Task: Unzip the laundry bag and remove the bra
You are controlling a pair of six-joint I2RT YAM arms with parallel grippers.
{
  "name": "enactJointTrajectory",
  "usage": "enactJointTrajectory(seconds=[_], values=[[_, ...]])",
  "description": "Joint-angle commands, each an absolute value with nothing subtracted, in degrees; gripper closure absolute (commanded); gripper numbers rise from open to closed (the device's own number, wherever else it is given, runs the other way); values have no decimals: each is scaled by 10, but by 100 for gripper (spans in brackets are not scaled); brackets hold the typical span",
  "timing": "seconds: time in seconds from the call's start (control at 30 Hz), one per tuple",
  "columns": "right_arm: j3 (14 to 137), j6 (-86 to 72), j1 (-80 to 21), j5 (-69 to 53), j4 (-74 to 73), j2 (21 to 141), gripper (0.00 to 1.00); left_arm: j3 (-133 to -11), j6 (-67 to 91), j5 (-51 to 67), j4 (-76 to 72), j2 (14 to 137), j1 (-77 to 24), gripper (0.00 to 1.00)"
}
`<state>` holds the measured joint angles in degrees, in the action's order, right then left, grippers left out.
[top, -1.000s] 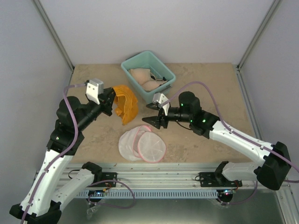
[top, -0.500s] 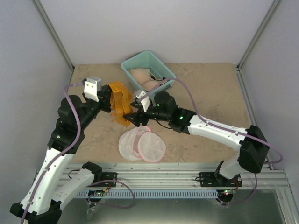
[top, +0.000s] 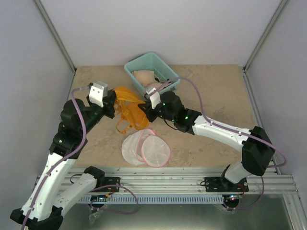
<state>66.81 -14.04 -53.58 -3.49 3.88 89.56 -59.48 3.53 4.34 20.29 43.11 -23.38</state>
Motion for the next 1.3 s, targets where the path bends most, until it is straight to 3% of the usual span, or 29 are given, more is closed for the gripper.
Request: enactJointTrajectory(seconds=[0.0, 0.07, 0.33, 0.5, 0.63, 0.73, 0.9, 1.13, 1.27], values=[[651, -84, -512, -92, 40, 869, 94, -579, -15, 106, 203, 419, -236, 100], [648, -68, -493, -117, 30, 865, 99, -575, -50, 133, 214, 418, -236, 100], [661, -33, -410, -201, 26, 852, 99, -552, -254, 228, 337, 420, -236, 100], [709, 16, -399, -237, -16, 883, 76, -628, -144, 213, 354, 476, -236, 100], [716, 47, -397, -266, -44, 881, 55, -754, -52, 151, 405, 563, -236, 100], [710, 66, -389, -303, -58, 869, 44, -880, -31, 90, 489, 664, -236, 100], [689, 82, -376, -324, -81, 839, 34, -1041, -51, 13, 533, 794, -236, 100], [644, 66, -338, -315, -80, 788, 32, -1195, -65, -72, 492, 919, -236, 100], [626, 58, -330, -306, -71, 766, 32, -1224, -82, -124, 419, 977, -236, 100]])
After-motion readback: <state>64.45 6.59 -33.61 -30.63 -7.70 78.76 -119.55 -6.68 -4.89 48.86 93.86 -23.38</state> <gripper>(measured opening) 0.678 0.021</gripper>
